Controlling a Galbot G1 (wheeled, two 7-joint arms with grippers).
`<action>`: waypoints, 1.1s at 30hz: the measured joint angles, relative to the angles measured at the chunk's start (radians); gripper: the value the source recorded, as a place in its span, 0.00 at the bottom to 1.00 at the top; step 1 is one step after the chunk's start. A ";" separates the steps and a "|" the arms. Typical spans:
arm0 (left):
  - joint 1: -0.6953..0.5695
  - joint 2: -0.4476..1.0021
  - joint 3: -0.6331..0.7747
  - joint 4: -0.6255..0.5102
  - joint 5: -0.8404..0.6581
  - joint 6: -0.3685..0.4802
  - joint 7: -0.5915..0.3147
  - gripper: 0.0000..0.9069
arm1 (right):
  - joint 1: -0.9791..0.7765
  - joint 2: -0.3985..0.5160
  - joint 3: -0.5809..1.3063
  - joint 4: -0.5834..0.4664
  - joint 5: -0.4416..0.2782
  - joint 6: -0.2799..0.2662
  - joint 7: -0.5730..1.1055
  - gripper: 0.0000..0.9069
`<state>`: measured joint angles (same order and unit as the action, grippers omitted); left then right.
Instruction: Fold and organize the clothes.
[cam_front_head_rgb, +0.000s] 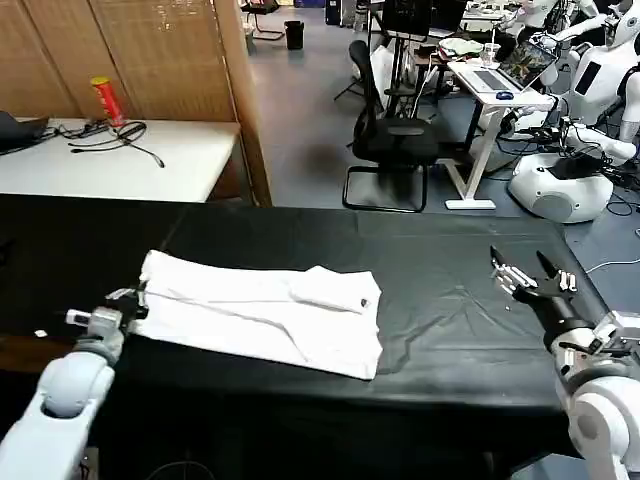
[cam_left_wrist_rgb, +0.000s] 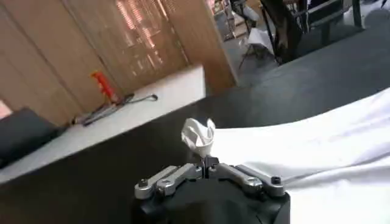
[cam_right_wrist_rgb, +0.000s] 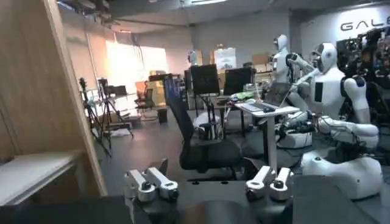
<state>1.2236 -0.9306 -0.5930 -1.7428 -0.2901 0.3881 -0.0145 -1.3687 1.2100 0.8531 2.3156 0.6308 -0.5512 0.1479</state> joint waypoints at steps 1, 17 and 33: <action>0.005 -0.006 0.007 -0.014 -0.014 0.009 -0.006 0.00 | -0.004 0.005 0.001 0.004 -0.008 0.000 0.001 0.97; -0.038 -0.236 0.242 -0.236 -0.217 0.102 -0.093 0.00 | -0.102 0.073 0.081 0.035 -0.075 -0.003 0.008 0.97; -0.067 -0.369 0.436 -0.250 -0.322 0.094 -0.097 0.00 | -0.150 0.129 0.091 0.048 -0.128 0.001 -0.002 0.97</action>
<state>1.1569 -1.2991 -0.1571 -1.9931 -0.6126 0.4819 -0.1113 -1.5186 1.3388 0.9436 2.3633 0.5030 -0.5498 0.1461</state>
